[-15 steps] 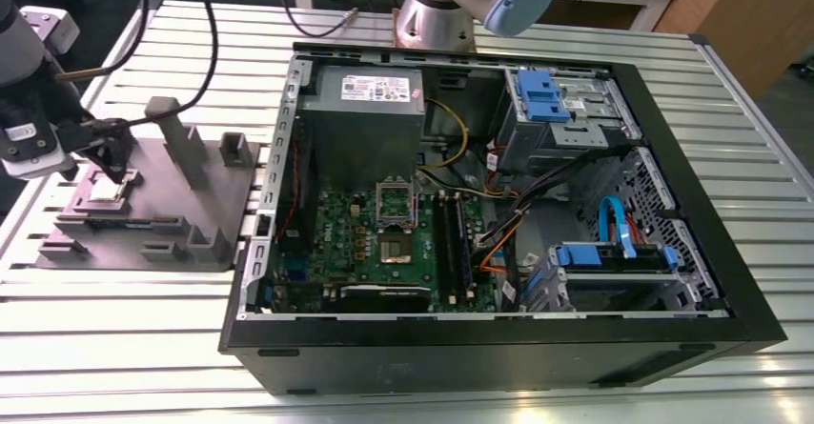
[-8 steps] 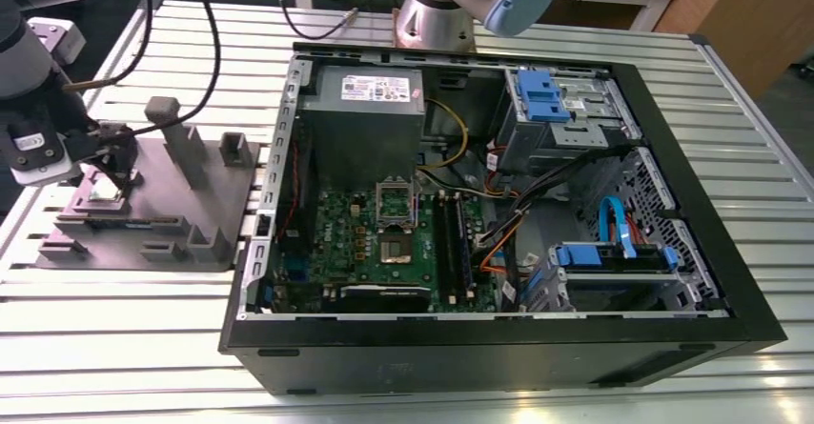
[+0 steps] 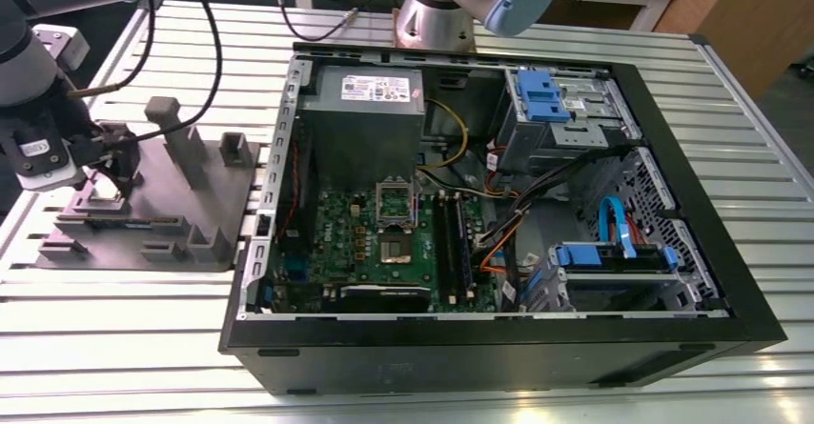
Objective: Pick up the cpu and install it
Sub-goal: 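Pick up the cpu and move it towards the insertion slot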
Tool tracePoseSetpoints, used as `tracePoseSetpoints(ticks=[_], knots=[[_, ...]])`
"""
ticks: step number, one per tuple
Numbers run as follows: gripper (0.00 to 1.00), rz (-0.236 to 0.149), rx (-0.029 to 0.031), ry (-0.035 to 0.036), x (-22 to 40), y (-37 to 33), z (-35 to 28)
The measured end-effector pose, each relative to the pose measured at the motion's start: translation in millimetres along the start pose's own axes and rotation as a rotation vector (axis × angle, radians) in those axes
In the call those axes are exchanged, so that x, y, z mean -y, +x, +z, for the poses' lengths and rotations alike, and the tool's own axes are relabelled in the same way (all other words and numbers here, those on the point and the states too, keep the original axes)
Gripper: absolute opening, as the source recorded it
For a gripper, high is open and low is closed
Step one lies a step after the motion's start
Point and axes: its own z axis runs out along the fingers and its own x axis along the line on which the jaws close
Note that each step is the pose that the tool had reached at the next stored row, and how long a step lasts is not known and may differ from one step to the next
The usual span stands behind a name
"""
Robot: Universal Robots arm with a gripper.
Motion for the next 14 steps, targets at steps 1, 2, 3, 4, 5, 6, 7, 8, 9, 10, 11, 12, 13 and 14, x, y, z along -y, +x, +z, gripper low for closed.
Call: tracePoseSetpoints(ticks=[1,2,3,4,5,6,7,8,9,10,11,12,13,14], knots=[[0.59,0.0,-0.0001,0.0001,0.1,0.1,0.5],[0.59,0.0,0.0001,0.0,0.1,0.3,1.0],[0.59,0.0,0.0001,0.0,0.1,0.5,1.6],[0.59,0.0,0.0,0.0,0.2,0.6,2.2],[0.59,0.0,0.0002,-0.0001,0.2,0.5,2.9],[0.59,0.0,0.0001,-0.0001,0.3,0.5,4.5],[0.59,0.0,0.0,0.0,0.4,0.5,5.2],[0.59,0.0,0.0,0.0,0.5,0.5,5.9],[0.59,0.0,-0.0001,0.0,0.5,0.5,6.5],[0.59,0.0,0.0,0.0,0.6,0.5,7.0],[0.59,0.0,-0.0001,0.0,0.6,0.5,7.4],[0.59,0.0,0.0,0.0001,0.6,0.7,7.5],[0.59,0.0,0.0006,0.0,0.6,1.0,7.6],[0.59,0.0,0.0017,-0.0001,0.6,1.3,7.6]])
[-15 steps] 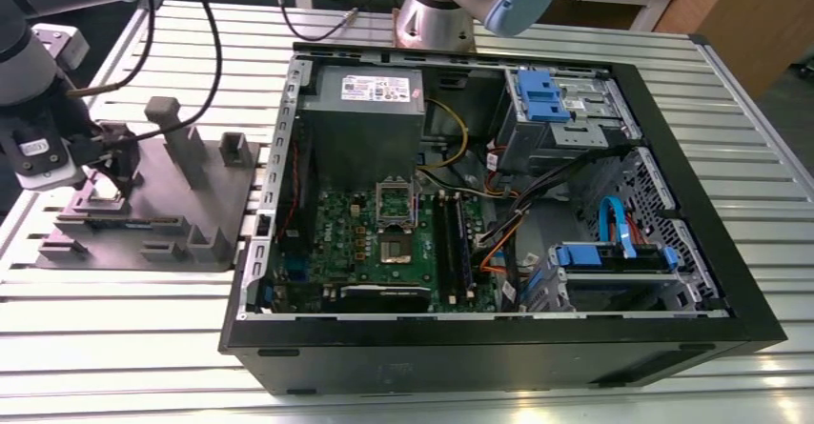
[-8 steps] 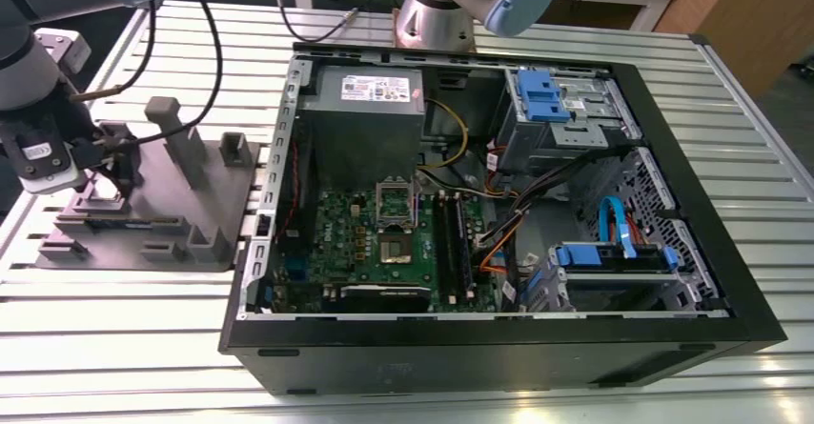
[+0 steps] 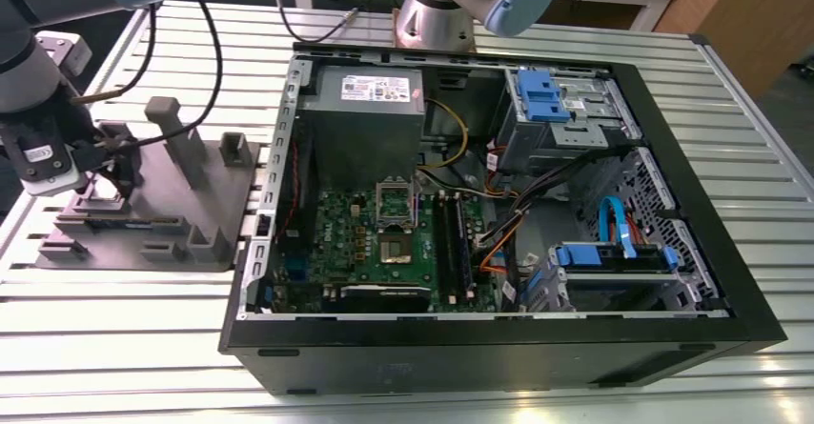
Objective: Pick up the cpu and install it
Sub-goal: 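Pick up the cpu and move it towards the insertion slot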
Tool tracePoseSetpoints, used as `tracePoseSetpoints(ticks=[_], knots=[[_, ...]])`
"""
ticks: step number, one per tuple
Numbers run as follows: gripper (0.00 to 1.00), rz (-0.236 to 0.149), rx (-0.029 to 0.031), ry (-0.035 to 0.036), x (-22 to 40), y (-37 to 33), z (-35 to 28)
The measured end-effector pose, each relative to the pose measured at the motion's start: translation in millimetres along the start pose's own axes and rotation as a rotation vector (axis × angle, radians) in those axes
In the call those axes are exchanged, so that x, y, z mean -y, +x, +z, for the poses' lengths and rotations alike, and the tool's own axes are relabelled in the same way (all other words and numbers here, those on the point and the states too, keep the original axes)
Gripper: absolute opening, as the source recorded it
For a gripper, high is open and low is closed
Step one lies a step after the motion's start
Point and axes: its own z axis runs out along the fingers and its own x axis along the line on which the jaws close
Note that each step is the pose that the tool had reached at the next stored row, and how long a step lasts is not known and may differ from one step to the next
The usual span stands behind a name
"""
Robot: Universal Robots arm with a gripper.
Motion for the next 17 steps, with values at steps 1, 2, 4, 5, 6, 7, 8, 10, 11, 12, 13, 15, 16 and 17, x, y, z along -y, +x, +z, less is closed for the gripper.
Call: tracePoseSetpoints(ticks=[1,2,4,5,6,7,8,10,11,12,13,15,16,17], knots=[[0.59,0.0,0.0015,-0.0001,0.0,0.5,0.1],[0.59,0.0,0.0033,-0.0002,0.1,1.0,0.1],[0.59,-0.001,0.0093,-0.0004,0.1,2.3,0.1],[0.59,-0.001,0.0127,-0.0005,0.2,2.9,0.1],[0.59,-0.001,0.016,-0.0006,0.1,3.5,0.2],[0.59,-0.002,0.0186,-0.0007,0.2,3.9,0.1],[0.59,-0.002,0.0209,-0.0007,0.2,4.1,0.1],[0.59,-0.002,0.0232,-0.0008,0.0,4.1,0.2],[0.59,-0.002,0.0234,-0.0007,-0.1,4.2,0.3],[0.59,-0.002,0.0234,-0.0006,-0.2,4.2,0.4],[0.59,-0.002,0.0235,-0.0005,-0.3,4.2,0.5],[0.59,-0.002,0.0242,-0.0002,-0.7,4.2,1.1],[0.59,-0.002,0.0243,0.0001,-1.1,4.2,1.4],[0.59,-0.002,0.0244,0.0004,-1.4,4.2,1.8]])
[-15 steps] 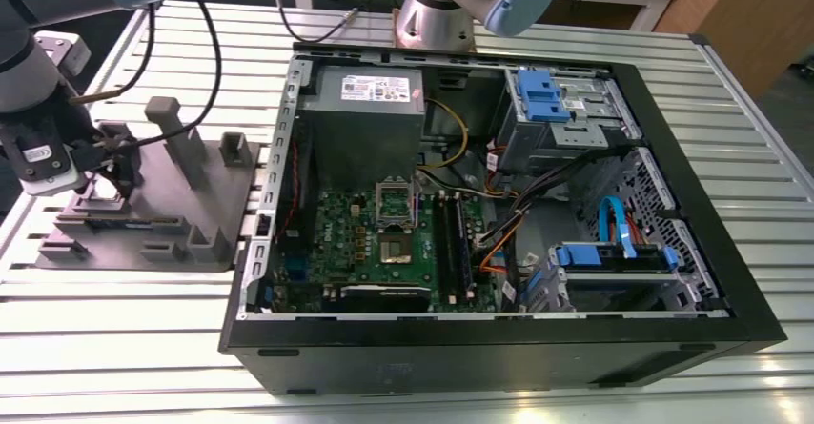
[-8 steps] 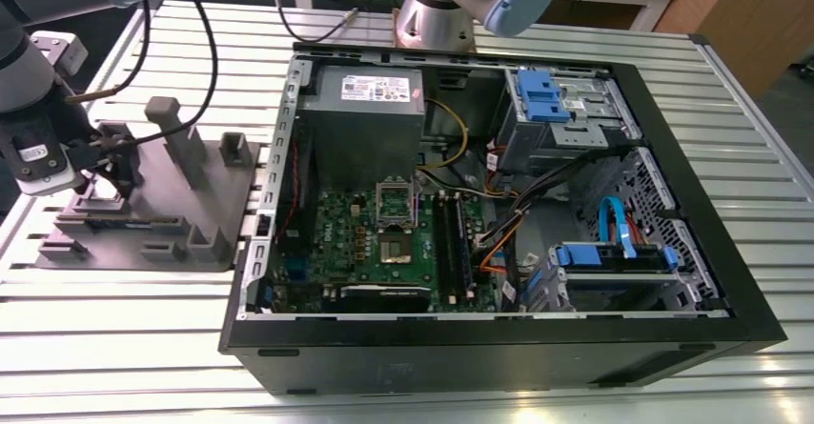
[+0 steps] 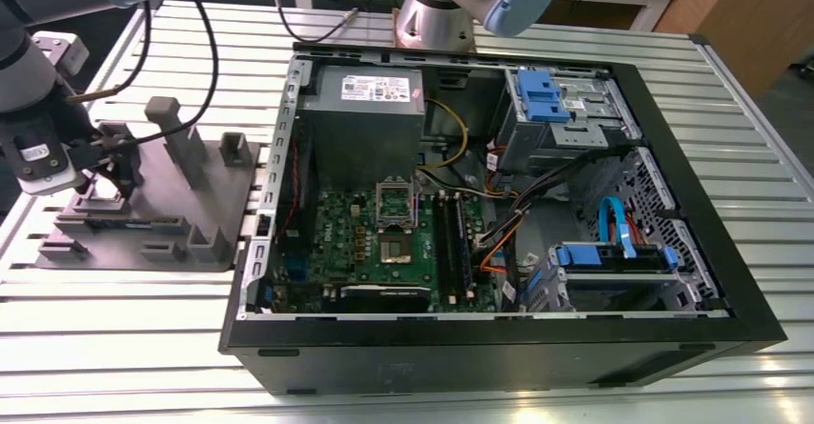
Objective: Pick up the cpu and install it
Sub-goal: 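Pick up the cpu and move it towards the insertion slot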
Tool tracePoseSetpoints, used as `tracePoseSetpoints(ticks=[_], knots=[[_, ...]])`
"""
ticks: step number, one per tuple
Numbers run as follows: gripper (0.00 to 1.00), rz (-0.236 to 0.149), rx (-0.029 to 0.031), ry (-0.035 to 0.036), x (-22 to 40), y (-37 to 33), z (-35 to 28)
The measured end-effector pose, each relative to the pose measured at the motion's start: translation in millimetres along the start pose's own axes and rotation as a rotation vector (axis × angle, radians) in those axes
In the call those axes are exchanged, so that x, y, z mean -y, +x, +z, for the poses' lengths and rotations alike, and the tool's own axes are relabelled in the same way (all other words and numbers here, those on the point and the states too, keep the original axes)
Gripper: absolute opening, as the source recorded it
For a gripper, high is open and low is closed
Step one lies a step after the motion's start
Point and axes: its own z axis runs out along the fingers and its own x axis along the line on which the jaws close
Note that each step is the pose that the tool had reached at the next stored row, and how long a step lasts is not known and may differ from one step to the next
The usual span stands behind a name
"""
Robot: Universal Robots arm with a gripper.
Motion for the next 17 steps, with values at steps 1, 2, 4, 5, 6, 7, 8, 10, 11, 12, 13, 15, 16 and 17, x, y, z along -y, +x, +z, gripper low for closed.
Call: tracePoseSetpoints(ticks=[1,2,4,5,6,7,8,10,11,12,13,15,16,17], knots=[[0.59,0.0,0.0002,0.0,-0.7,0.0,0.5],[0.59,0.0,0.0003,0.0001,-1.3,0.0,0.9],[0.59,-0.001,0.0004,0.0005,-1.9,0.2,1.4],[0.59,-0.001,0.0005,0.001,-1.9,0.6,1.4],[0.59,-0.002,0.0012,0.0013,-2.0,0.9,1.6],[0.59,-0.003,0.0023,0.0018,-2.0,1.5,1.6],[0.59,-0.003,0.0031,0.002,-2.0,1.9,1.6],[0.59,-0.003,0.0036,0.0021,-2.0,1.9,1.6],[0.59,-0.003,0.0038,0.0019,-1.8,2.1,1.7],[0.59,-0.003,0.0038,0.002,-1.7,2.0,1.7],[0.59,-0.003,0.0037,0.002,-1.7,2.0,1.7],[0.59,-0.003,0.0037,0.0021,-1.7,2.0,1.8],[0.59,-0.003,0.0037,0.0021,-1.7,2.0,1.8],[0.59,-0.003,0.0037,0.0021,-1.7,2.0,1.7]])
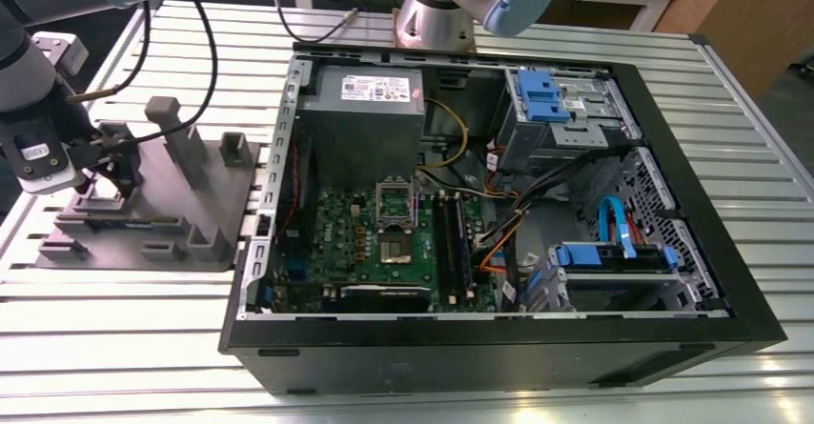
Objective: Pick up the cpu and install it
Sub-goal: 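Pick up the cpu and move it towards the insertion slot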
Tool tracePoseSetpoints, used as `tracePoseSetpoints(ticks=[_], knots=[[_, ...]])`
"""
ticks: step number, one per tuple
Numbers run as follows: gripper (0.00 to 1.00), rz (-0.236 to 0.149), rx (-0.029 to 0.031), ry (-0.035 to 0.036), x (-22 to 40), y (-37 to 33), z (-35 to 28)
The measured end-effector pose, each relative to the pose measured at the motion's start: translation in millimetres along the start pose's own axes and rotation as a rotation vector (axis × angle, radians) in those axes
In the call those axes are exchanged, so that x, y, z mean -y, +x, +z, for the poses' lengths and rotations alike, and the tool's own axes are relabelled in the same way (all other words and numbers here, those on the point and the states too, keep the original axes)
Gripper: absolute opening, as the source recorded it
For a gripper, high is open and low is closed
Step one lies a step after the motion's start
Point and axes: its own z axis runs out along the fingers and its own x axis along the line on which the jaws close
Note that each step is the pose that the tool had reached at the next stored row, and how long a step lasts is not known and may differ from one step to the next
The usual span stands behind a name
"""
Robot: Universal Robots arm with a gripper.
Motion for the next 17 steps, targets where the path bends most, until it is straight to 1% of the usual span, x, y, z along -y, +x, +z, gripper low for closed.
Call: tracePoseSetpoints(ticks=[6,7,13,17], knots=[[0.58,0.0,0.0002,0.0001,0.0,-0.1,0.1],[0.5,0.0,0.0002,0.0004,0.0,-0.1,0.1],[0.5,0.0,0.0001,0.0011,0.0,-0.2,0.1],[0.47,0.0,0.0001,0.0011,0.0,-0.2,0.0]])
